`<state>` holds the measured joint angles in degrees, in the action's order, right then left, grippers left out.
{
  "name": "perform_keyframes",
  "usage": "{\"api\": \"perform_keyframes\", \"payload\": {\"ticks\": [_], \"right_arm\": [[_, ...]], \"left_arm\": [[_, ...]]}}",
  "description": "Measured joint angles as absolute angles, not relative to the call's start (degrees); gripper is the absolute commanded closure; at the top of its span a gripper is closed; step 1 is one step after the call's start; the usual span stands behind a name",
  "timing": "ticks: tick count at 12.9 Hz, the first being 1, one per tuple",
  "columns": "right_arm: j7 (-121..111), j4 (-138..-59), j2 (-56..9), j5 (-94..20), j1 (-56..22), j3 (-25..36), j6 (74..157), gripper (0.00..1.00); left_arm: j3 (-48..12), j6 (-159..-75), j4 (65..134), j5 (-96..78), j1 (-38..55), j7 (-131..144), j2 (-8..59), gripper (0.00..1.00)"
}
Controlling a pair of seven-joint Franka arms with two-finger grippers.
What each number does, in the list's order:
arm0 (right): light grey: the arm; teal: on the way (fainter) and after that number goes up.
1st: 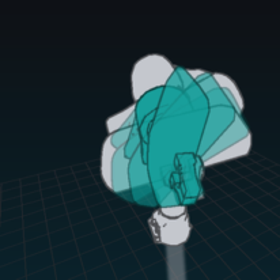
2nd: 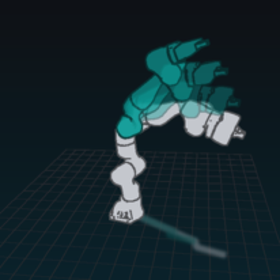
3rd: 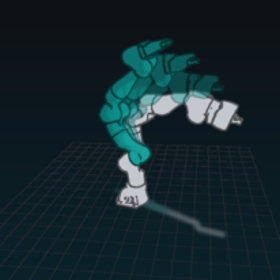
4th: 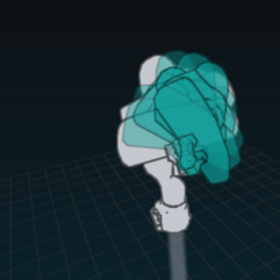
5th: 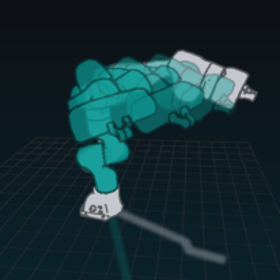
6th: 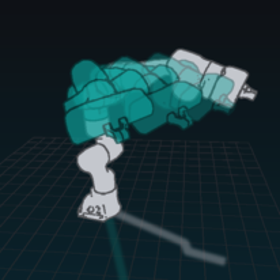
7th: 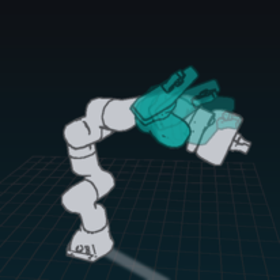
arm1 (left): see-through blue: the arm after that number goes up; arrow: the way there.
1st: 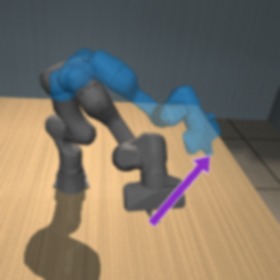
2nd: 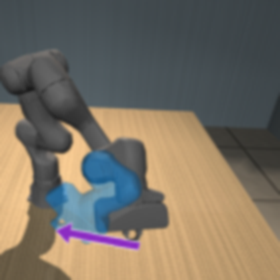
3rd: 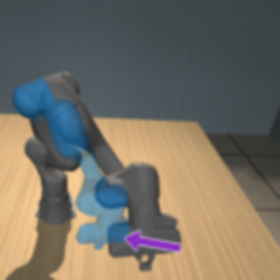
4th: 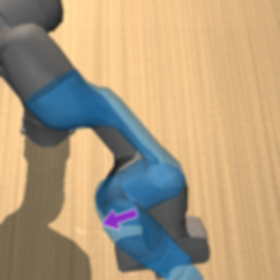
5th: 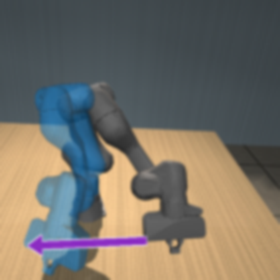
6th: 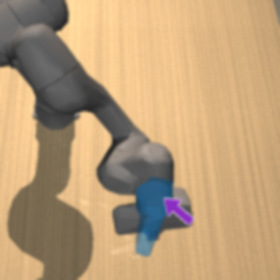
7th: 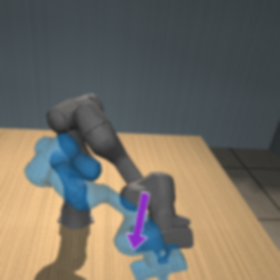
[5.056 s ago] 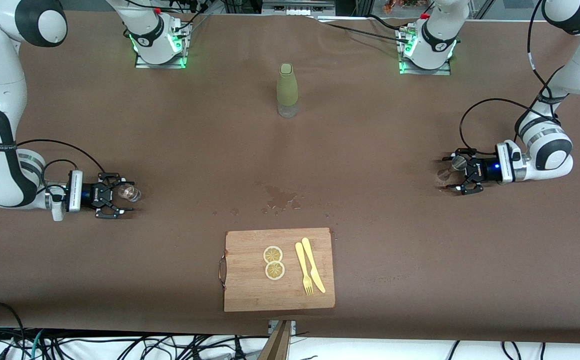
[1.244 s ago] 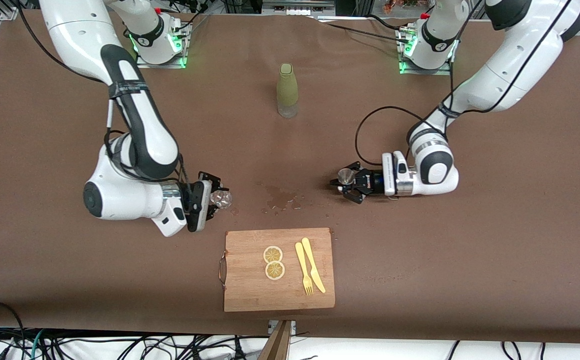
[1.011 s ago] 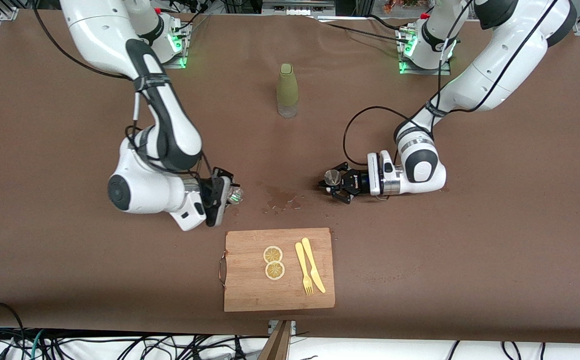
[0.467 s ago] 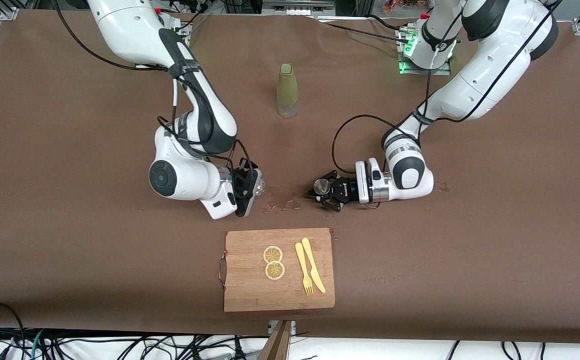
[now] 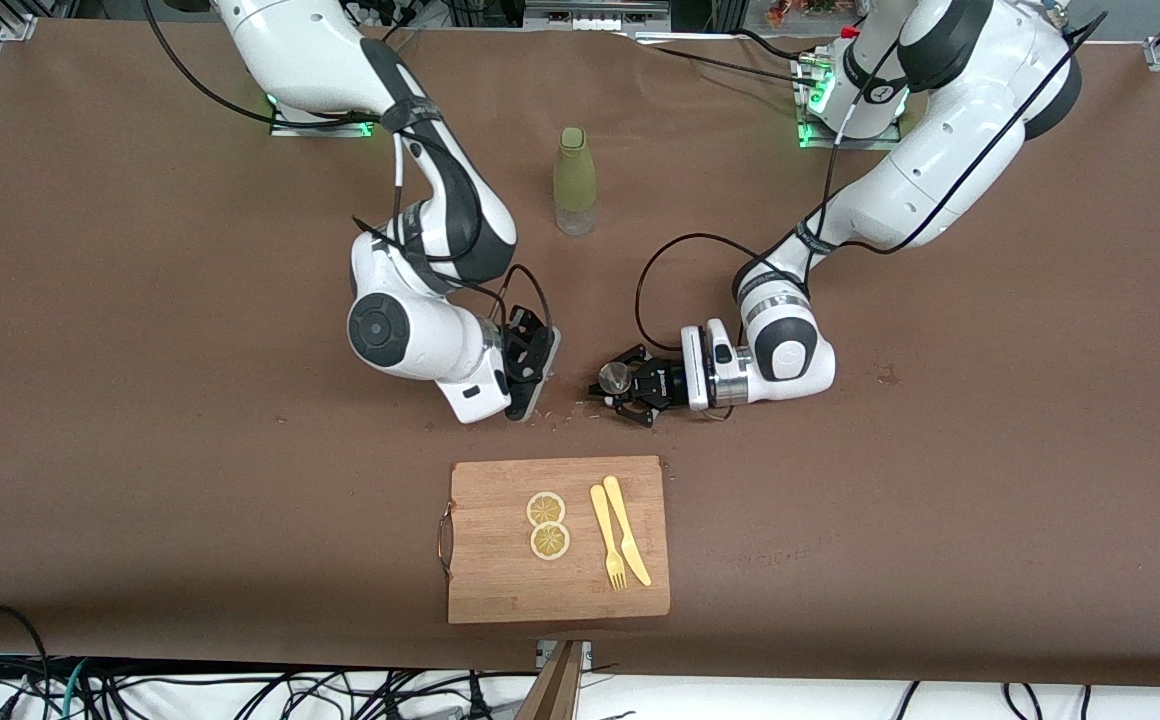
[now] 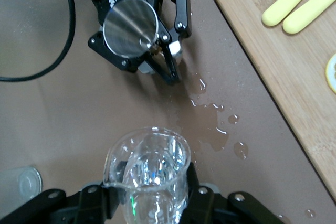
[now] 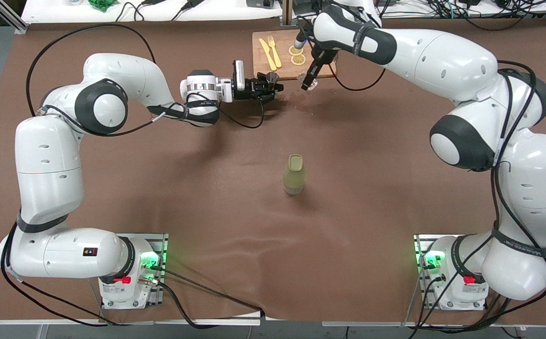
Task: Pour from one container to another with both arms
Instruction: 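Lift the beaker with the right gripper over the jigger held by the left gripper, then tilt the beaker with the right gripper to pour into the jigger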
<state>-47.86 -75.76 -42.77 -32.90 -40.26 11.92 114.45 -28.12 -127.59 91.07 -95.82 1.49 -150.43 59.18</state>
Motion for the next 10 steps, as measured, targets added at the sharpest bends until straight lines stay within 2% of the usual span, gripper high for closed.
{"api": "perform_keyframes", "payload": {"ticks": [10], "right_arm": [[-43.2, -72.8, -45.3, -32.7, -46.4, 16.4, 114.5, 0.64]], "left_arm": [[-29.0, -129.9, 87.7, -98.0, 4.2, -150.7, 62.2, 1.0]]}}
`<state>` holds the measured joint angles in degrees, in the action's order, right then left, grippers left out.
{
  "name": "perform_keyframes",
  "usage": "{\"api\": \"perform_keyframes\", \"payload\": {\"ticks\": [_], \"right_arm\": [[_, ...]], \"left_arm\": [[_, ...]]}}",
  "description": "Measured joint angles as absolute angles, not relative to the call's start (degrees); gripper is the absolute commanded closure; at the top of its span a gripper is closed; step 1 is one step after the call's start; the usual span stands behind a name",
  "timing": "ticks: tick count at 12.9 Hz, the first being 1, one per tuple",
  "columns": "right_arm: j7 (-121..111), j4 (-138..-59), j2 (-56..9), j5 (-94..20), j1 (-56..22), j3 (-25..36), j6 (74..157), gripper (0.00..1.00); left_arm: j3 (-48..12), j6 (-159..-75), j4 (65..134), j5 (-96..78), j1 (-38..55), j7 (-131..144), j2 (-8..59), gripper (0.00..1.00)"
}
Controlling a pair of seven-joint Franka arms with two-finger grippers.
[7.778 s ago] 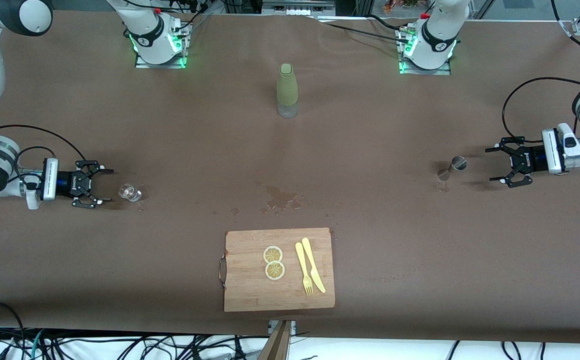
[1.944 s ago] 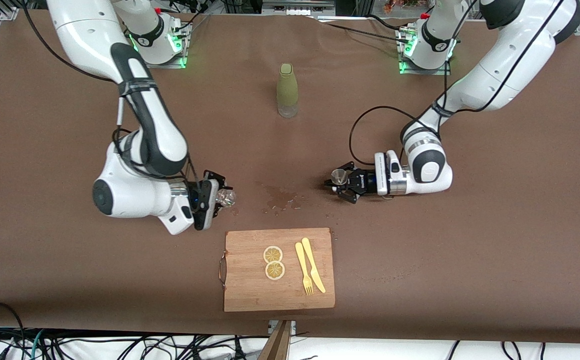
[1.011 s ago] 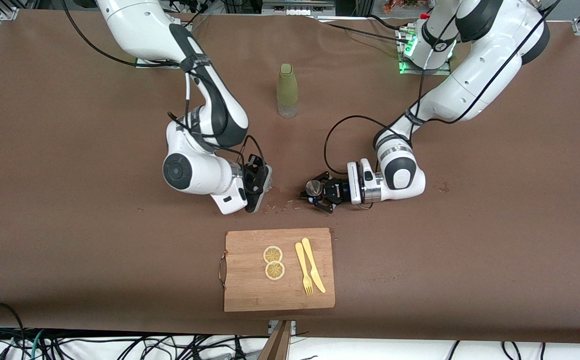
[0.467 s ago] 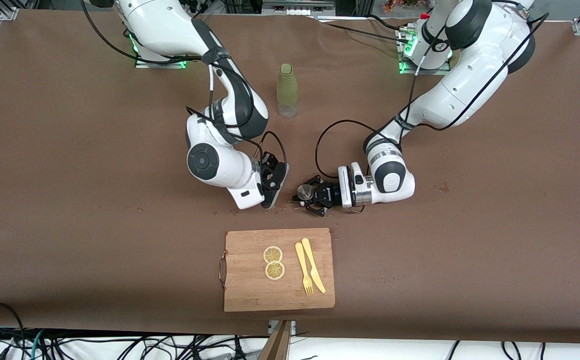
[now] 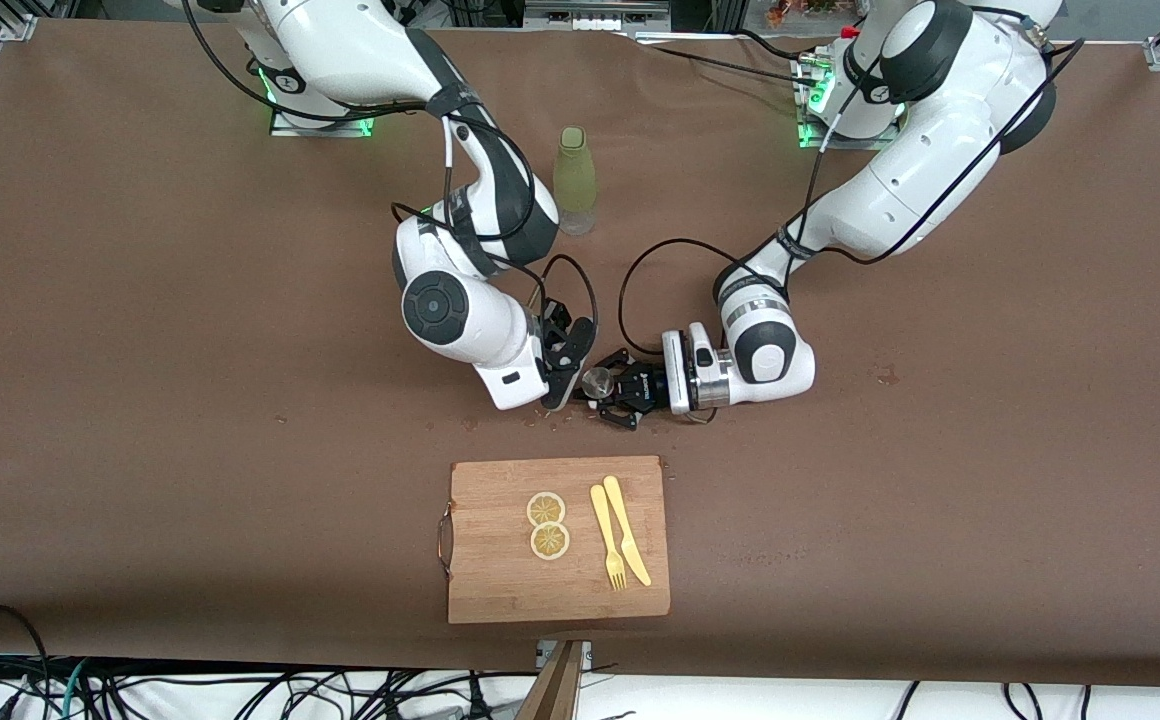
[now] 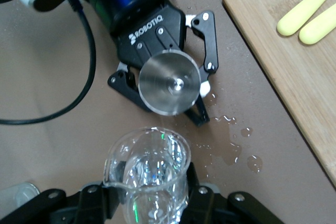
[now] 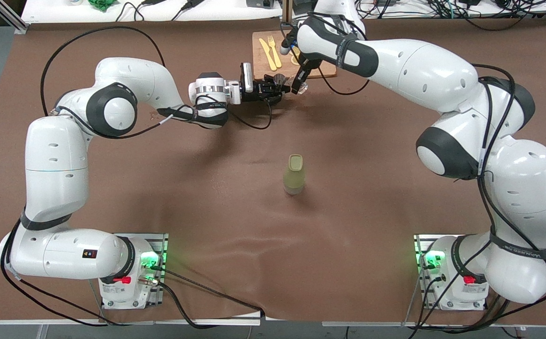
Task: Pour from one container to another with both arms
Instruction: 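Tilt the beaker with the right gripper to pour into the jigger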
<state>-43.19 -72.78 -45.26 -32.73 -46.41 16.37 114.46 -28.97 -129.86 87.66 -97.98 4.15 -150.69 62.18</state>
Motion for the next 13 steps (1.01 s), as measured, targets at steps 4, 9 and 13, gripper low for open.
{"api": "perform_keyframes", "payload": {"ticks": [4, 9, 13], "right_arm": [[-40.7, -71.1, -46.3, -29.5, -47.2, 16.8, 114.4, 0.64], [-40.2, -71.0, -46.7, -25.8, -48.2, 17.1, 114.4, 0.64], [-40.1, -70.8, -47.0, -25.1, -49.0, 17.5, 114.4, 0.64]], "left_arm": [[-29.0, -130.2, 87.6, -98.2, 5.0, -150.8, 62.6, 1.0], [-29.2, -130.2, 87.5, -99.3, 5.0, -151.5, 62.9, 1.0], [-29.3, -130.3, 87.5, -99.3, 5.0, -151.5, 62.9, 1.0]]}}
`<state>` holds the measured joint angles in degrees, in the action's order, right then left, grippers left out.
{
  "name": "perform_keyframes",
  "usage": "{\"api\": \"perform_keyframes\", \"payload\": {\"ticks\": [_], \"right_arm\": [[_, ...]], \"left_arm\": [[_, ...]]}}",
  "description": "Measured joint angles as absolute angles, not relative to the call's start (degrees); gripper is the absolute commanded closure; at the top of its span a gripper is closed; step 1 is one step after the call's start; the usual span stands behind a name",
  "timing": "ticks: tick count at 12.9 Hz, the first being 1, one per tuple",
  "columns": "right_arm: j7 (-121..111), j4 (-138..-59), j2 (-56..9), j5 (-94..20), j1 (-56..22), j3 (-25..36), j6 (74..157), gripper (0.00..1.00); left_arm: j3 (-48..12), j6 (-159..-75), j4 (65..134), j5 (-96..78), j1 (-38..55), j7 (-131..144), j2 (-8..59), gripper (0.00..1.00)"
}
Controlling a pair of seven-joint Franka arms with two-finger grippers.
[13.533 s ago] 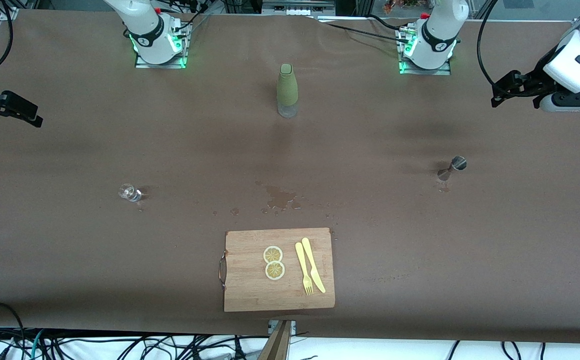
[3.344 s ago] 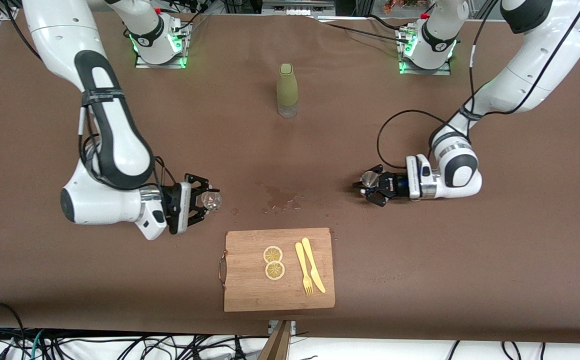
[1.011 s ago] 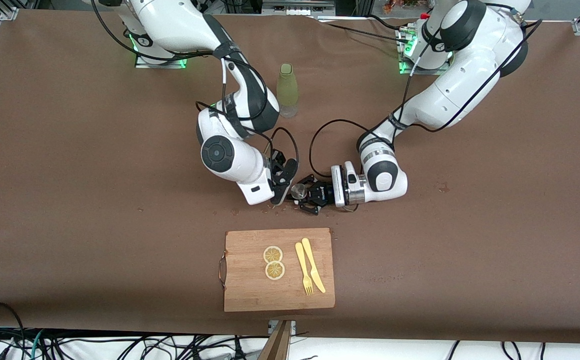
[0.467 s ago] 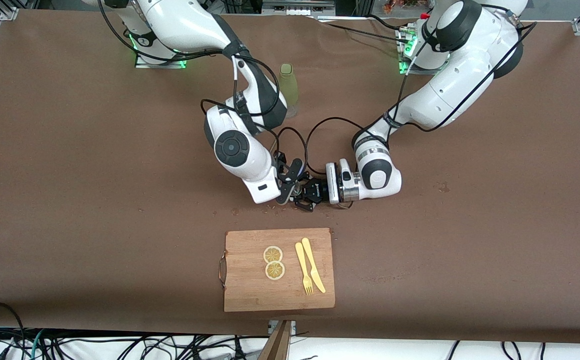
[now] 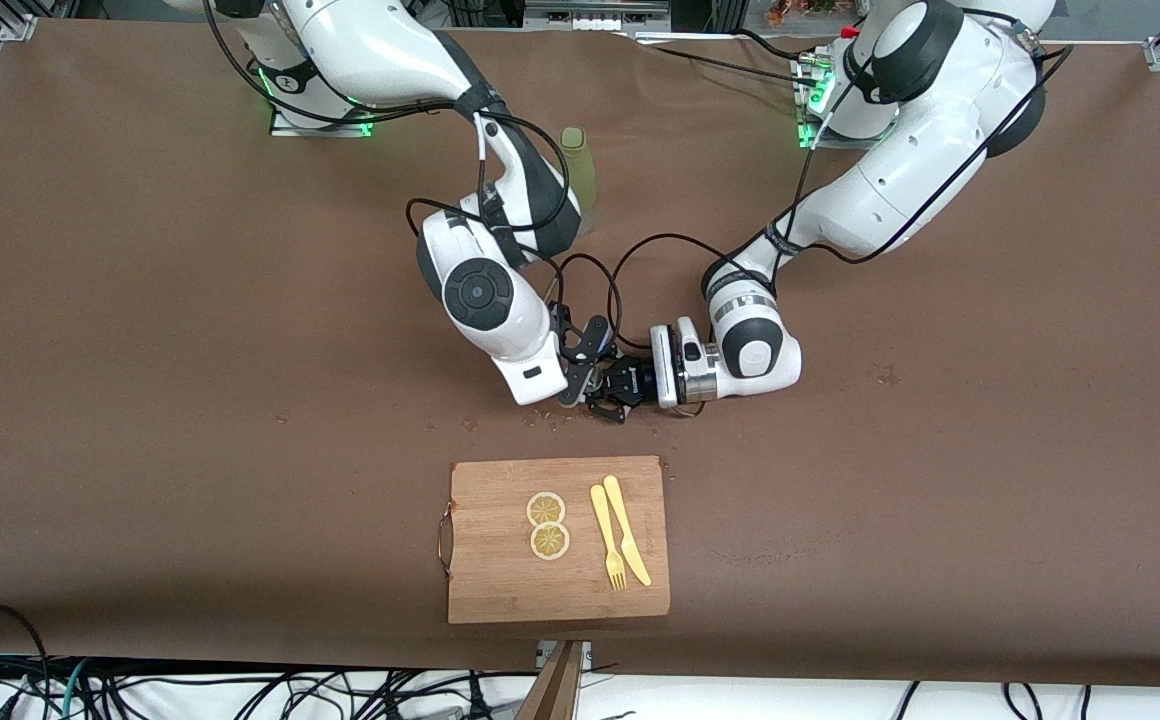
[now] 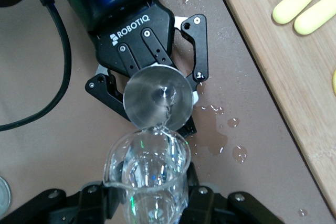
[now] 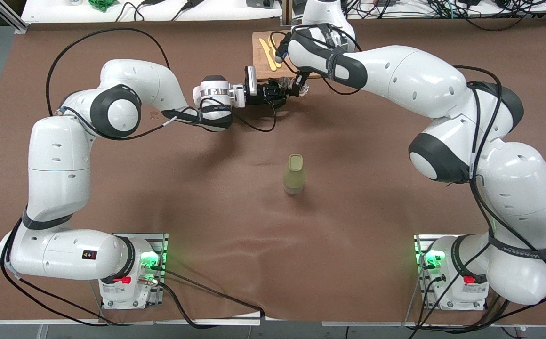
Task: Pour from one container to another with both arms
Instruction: 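Tilt the beaker with the right gripper to pour into the jigger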
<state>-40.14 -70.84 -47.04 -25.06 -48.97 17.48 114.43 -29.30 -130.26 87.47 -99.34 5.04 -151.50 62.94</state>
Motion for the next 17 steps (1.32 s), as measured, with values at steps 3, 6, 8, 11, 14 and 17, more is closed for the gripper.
{"api": "perform_keyframes", "payload": {"ticks": [3, 6, 8, 11, 14, 17], "right_arm": [[-40.1, -70.2, -47.1, -24.2, -49.2, 17.5, 114.4, 0.64], [-39.9, -69.7, -47.3, -23.8, -49.6, 17.6, 114.4, 0.64], [-39.5, -69.6, -47.4, -23.6, -49.8, 17.9, 114.4, 0.64], [-38.4, -69.6, -47.5, -22.5, -50.1, 17.9, 114.4, 0.64], [-38.2, -69.6, -47.5, -22.3, -50.2, 18.0, 114.4, 0.64], [-38.1, -69.0, -47.5, -22.3, -50.2, 18.2, 114.4, 0.64]], "left_arm": [[-29.3, -130.3, 87.5, -99.3, 5.0, -151.5, 63.0, 1.0], [-29.3, -130.3, 87.5, -99.3, 5.0, -151.5, 63.0, 1.0], [-29.3, -130.3, 87.5, -99.3, 5.0, -151.5, 63.0, 1.0], [-29.3, -130.3, 87.5, -99.3, 5.0, -151.5, 63.0, 1.0], [-29.3, -130.3, 87.5, -99.3, 5.0, -151.5, 63.0, 1.0], [-29.3, -130.3, 87.5, -99.3, 5.0, -151.5, 63.0, 1.0]]}}
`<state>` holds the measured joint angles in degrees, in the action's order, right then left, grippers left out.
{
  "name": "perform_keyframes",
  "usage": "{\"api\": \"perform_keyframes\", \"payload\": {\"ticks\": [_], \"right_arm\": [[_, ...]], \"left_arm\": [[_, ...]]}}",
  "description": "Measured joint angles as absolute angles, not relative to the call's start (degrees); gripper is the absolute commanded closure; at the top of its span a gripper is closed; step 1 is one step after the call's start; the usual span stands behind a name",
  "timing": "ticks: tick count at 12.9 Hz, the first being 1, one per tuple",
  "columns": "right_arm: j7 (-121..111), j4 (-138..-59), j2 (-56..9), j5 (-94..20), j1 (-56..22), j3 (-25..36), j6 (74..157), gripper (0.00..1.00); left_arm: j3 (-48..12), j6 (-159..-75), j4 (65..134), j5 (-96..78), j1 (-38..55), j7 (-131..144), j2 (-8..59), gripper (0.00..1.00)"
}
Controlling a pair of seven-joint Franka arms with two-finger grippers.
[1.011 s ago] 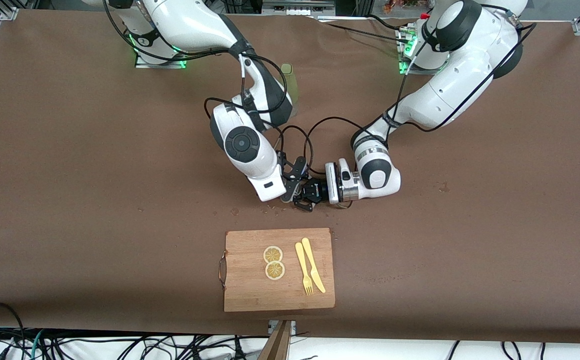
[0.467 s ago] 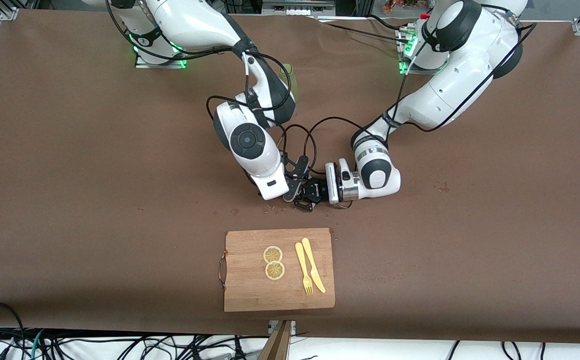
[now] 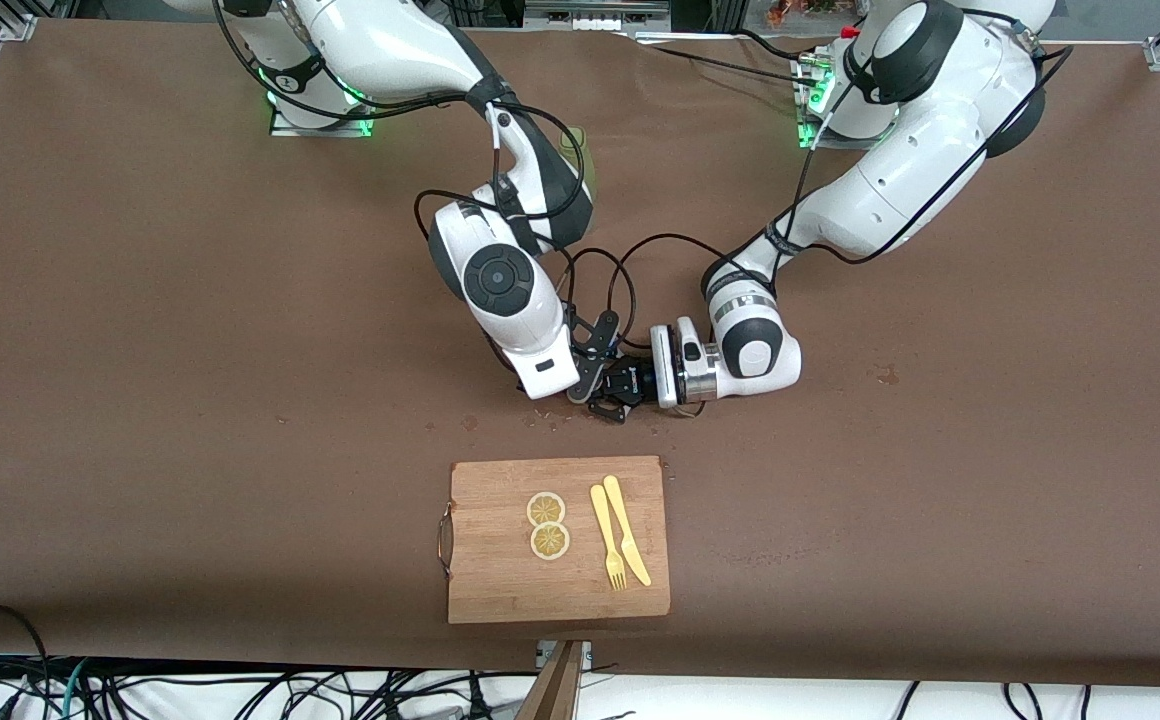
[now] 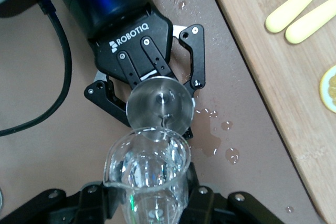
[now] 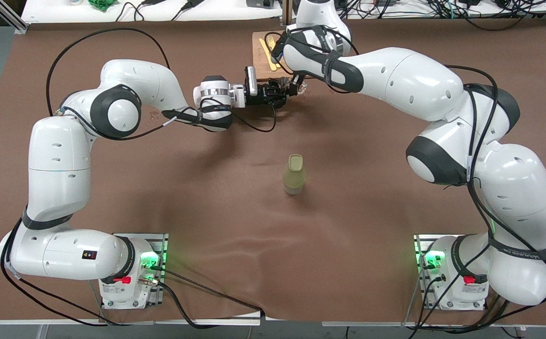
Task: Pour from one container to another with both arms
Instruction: 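Tilt the beaker with the right gripper to pour into the jigger, then carry the beaker back with the right gripper while the left gripper returns the jigger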
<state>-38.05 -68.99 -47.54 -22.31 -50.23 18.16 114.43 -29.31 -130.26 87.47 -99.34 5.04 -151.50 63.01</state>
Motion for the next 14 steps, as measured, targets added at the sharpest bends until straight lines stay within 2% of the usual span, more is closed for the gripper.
{"api": "perform_keyframes", "payload": {"ticks": [3, 11, 14], "right_arm": [[-37.7, -68.4, -47.5, -23.0, -49.8, 18.3, 114.4, 0.64], [-37.9, -68.1, -47.3, -34.6, -46.0, 18.6, 114.3, 0.64], [-44.0, -69.1, -46.5, -42.2, -42.7, 19.0, 113.9, 0.64]], "left_arm": [[-29.3, -130.3, 87.5, -99.3, 5.0, -151.5, 63.0, 1.0], [-29.3, -130.3, 87.5, -99.3, 5.0, -151.5, 63.0, 1.0], [-29.4, -130.3, 87.5, -99.3, 5.0, -151.5, 63.0, 1.0]]}}
